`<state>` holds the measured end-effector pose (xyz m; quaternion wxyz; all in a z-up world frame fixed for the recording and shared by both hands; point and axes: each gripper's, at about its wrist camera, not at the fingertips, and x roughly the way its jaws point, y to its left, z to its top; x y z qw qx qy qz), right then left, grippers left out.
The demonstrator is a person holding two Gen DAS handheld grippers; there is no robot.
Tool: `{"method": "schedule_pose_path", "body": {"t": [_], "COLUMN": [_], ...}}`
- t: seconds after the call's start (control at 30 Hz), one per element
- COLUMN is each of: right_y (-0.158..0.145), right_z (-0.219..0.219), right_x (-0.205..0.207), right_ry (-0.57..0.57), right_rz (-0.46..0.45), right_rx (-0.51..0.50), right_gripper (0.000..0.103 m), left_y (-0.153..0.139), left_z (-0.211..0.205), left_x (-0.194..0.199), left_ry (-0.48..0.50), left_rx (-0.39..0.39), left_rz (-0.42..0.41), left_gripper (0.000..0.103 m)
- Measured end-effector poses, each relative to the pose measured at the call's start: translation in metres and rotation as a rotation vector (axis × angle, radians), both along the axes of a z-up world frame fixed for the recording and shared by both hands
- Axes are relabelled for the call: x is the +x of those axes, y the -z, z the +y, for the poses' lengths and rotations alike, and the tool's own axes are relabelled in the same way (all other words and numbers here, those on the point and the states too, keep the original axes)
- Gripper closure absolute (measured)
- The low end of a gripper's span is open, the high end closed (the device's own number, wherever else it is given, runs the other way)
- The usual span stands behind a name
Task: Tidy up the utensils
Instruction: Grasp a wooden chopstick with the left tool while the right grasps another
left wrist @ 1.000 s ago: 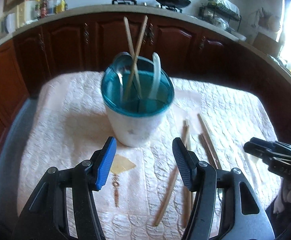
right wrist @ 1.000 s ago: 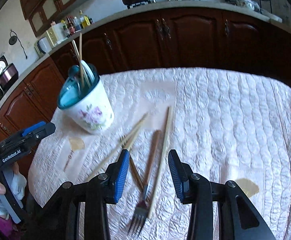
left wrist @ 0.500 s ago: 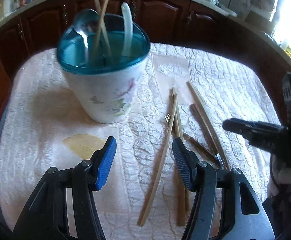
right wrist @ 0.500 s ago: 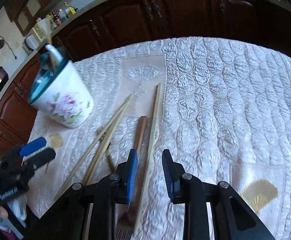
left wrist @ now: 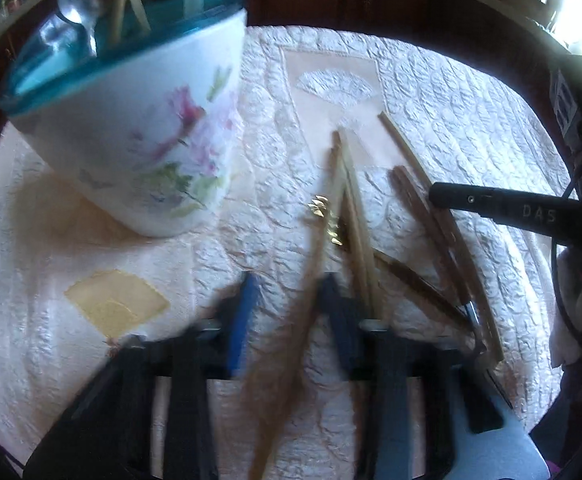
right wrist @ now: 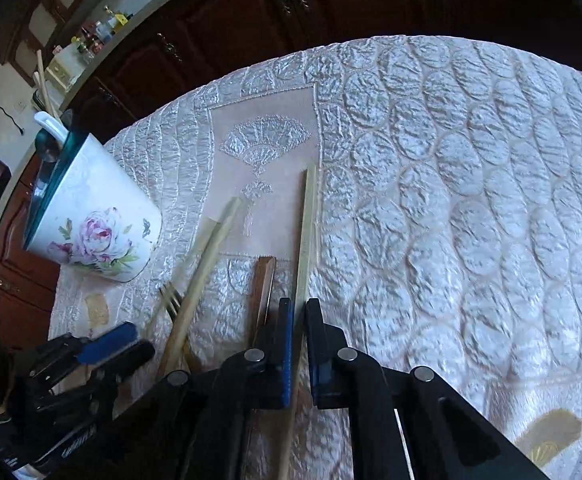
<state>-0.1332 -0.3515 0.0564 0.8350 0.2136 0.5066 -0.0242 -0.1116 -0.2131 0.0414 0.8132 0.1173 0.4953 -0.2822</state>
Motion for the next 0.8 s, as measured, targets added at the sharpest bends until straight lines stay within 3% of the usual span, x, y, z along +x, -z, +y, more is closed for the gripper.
{"method": "schedule_pose_path", "body": {"t": [0.07,0.2,0.43,0.5,0.53,0.57,0.8], "right_y": [-0.004,-0.008,-0.006,-0.007,-0.008,-0.01,-0.013], "right_z": [-0.003,-0.009,-0.005,-0.002,-0.001,-0.001,-0.006], "right_x": [-0.012,-0.049,-0.102,-0.103,-0.102,-0.099,-0.059], "right_ry": [-0.003,-0.024,-0.086,-0.092,-0.093,-0.089,-0.111], "right_rz": [-0.006,0.005,0.086,0.086,0.084,0.077,0.078], "right_rx": [0.01,-0.012,-0.05,-0.074,-0.086,-0.103,-0.136], "right_gripper": [0.098,0.098,0.098,0.094,0.086,0.079,0.079], "left_y": [-0.001,-0.006,-0.013,-0.011,-0.011,-0.011,-0.019], "left_z": [-0.001,0.02,0.062,0.069,0.071,0.072,0.066], "left_x": [-0.004,-0.01,-0.04,-0.047,-0.05,-0.052,-0.027], "left_ry": [0.004,-0.006,-0.006,0.002,0.005,0.007,-0.027], "left_rx": [0.011,-0.042,-0.058,-0.061,-0.061,-0.059,-0.058], "left_rz": [-0.007,0.055,0.088,0.111,0.117,0.116,0.071], "left_gripper": [0.096,0.099,0.099,0.099,0.099,0.097,0.067]}}
